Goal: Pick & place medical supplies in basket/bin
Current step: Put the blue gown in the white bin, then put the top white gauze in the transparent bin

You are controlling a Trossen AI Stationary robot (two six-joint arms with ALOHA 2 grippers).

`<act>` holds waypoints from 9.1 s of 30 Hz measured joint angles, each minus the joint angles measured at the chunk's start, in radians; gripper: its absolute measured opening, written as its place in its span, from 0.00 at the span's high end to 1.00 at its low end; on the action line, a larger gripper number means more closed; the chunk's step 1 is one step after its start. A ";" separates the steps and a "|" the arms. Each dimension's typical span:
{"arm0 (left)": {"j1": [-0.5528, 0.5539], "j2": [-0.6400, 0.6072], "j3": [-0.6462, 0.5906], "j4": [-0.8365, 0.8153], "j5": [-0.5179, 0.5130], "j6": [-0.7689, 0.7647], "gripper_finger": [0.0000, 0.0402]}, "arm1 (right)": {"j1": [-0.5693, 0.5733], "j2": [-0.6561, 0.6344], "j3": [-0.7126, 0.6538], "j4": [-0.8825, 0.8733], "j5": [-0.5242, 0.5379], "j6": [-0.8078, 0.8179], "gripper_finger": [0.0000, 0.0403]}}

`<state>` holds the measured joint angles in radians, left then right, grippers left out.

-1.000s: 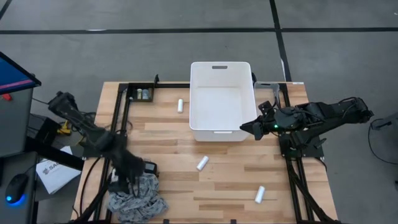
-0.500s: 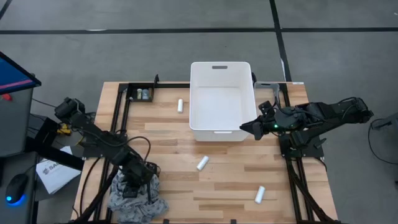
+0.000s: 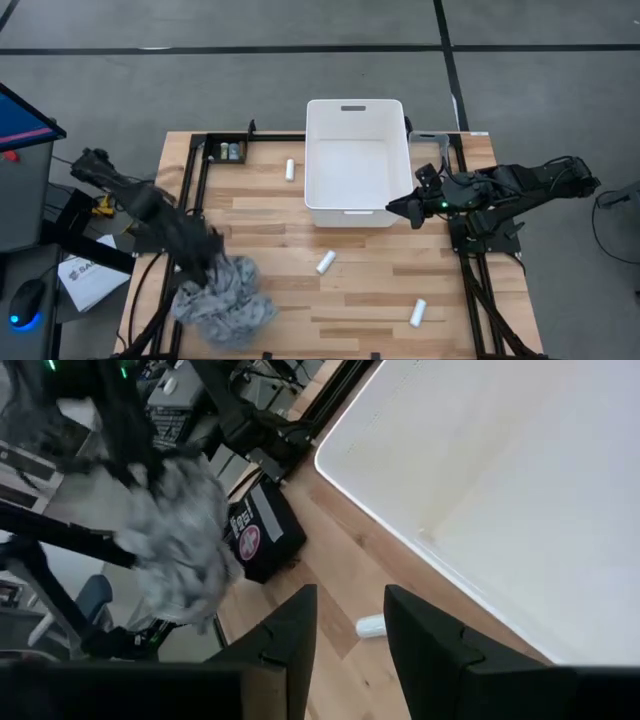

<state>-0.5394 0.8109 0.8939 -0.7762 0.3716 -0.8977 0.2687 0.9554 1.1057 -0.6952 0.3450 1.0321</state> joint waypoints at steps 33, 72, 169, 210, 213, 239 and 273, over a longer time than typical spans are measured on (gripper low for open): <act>0.957 0.871 0.609 0.716 -0.195 0.724 0.99 | -0.034 -0.068 0.000 0.053 0.053 -0.090 0.71; 0.959 0.443 0.468 -0.064 -0.639 0.400 0.53 | -0.034 -0.066 0.000 0.053 0.079 -0.106 0.66; 0.651 0.195 -0.127 1.088 -0.584 0.467 0.92 | -0.262 0.127 0.000 0.632 -0.168 -0.509 0.37; 0.567 0.318 -0.127 1.316 -0.577 0.444 0.92 | -0.448 0.573 0.061 1.268 -0.554 -0.332 0.37; 0.567 0.318 -0.127 1.315 -0.573 0.442 0.92 | -0.447 0.625 0.126 1.265 -0.599 -0.335 0.37; 0.567 0.318 -0.127 1.315 -0.572 0.437 0.92 | -0.468 0.668 0.225 1.125 -0.685 -0.388 0.64; 0.567 0.260 -0.127 1.098 -0.574 0.478 0.63 | -0.474 0.586 0.226 1.071 -0.685 -0.435 0.82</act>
<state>0.0280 1.0705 0.7668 0.3217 -0.2024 -0.4196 -0.2048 1.5414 1.3315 0.3753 -0.3397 0.5968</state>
